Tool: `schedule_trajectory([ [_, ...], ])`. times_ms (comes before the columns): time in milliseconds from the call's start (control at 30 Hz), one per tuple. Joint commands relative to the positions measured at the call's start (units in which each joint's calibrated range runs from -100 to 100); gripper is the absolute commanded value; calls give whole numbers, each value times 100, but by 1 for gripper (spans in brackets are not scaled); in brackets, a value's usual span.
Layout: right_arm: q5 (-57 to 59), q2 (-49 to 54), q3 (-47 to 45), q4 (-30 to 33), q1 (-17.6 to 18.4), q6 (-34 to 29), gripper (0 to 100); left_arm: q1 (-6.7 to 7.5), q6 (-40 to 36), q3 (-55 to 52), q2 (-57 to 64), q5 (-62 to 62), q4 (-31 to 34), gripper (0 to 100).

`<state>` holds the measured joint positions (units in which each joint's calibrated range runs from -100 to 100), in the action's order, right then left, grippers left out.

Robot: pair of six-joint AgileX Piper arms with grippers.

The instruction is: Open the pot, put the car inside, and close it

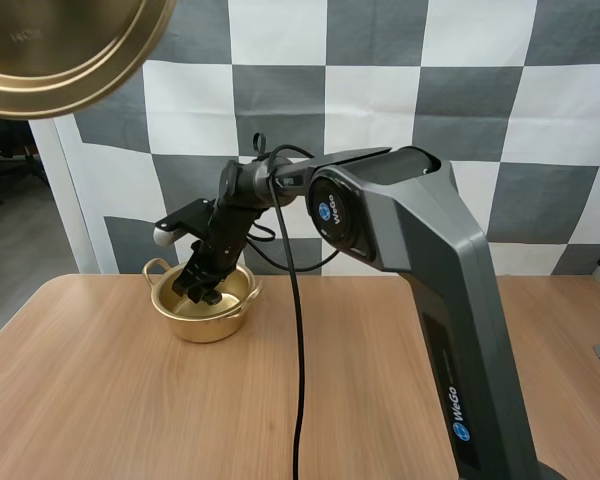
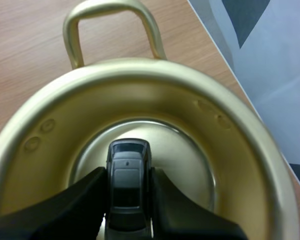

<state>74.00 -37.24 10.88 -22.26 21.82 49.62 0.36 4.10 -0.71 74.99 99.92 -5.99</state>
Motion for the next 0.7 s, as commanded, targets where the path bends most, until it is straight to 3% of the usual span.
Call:
schedule_trajectory([
  [0, -34, -39, 4, -4, -1, -7, 0, -5, 3, -6, -1, 8, 9, 0],
  [667, -350, -211, 4, 24, -1, -7, 0, -5, 3, -6, -1, 8, 54, 0],
])
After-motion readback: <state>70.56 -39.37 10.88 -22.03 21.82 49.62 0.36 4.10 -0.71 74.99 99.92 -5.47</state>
